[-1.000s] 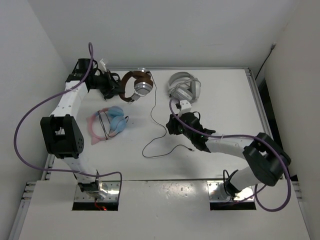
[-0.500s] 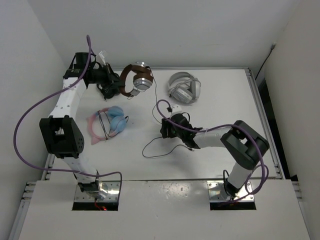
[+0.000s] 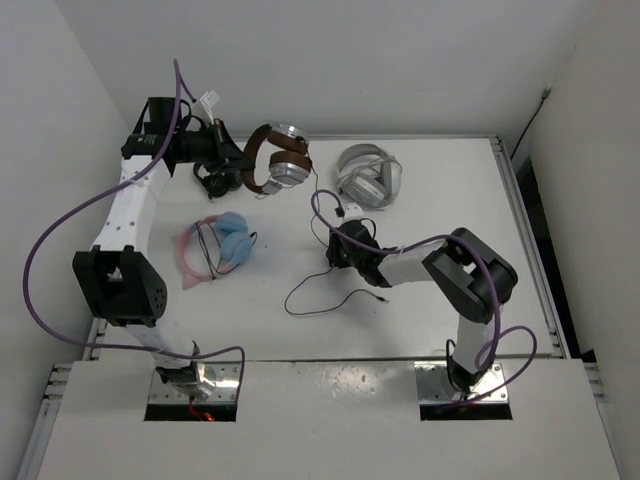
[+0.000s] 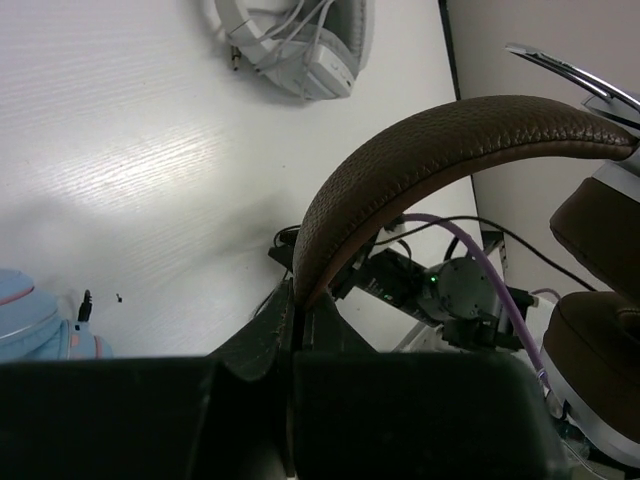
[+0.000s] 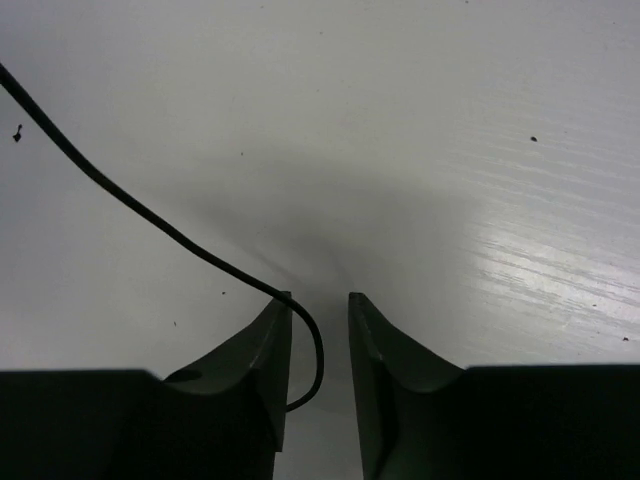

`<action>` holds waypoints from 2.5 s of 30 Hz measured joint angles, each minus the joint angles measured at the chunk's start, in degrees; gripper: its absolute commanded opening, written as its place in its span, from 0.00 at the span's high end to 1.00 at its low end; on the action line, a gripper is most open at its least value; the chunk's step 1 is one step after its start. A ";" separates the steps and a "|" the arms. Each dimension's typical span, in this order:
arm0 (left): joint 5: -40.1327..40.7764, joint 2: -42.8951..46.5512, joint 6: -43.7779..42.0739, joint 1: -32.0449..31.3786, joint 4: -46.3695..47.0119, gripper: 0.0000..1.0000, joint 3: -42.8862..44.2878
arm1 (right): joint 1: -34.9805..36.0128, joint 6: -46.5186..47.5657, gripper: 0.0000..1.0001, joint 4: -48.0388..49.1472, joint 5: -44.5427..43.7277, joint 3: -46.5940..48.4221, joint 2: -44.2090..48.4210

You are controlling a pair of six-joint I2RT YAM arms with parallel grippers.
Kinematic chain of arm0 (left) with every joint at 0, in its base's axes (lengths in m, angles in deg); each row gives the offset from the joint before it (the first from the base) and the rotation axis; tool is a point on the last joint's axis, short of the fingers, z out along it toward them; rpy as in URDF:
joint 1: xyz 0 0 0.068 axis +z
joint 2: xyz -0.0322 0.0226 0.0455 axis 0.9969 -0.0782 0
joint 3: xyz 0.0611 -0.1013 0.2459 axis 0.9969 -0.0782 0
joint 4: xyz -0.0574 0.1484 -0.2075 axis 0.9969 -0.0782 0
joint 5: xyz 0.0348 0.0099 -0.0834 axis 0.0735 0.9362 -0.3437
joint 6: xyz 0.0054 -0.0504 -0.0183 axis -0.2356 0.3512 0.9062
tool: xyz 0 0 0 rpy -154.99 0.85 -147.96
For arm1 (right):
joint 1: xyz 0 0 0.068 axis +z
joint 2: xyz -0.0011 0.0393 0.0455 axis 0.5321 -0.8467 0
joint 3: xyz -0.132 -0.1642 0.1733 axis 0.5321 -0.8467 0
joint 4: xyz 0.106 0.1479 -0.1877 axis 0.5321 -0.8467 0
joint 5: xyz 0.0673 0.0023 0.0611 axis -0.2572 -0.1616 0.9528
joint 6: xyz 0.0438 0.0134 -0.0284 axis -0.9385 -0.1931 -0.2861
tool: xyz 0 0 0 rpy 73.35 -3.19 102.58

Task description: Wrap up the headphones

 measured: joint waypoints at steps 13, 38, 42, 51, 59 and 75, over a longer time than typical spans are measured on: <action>19.23 3.58 1.62 -1.40 -1.36 1.00 0.37 | 3.39 1.95 1.00 -3.78 0.31 -2.08 9.07; 64.02 4.22 11.54 -26.10 -2.69 1.00 -4.79 | 8.35 11.89 1.00 -12.87 10.73 7.13 19.23; 66.60 4.22 11.10 -27.74 -2.51 1.00 -5.44 | 8.83 12.37 1.00 -12.83 11.56 8.55 19.21; 70.16 4.24 9.55 -29.22 -1.64 1.00 -10.62 | 6.03 12.59 1.00 -15.17 11.78 10.01 21.49; 69.64 4.24 7.28 -26.75 -1.77 1.00 -10.99 | 2.67 14.01 1.00 -18.95 10.69 9.40 29.66; 67.52 3.96 -3.72 -23.63 -0.02 1.00 -17.11 | -6.64 21.31 1.00 -24.98 10.23 9.27 40.41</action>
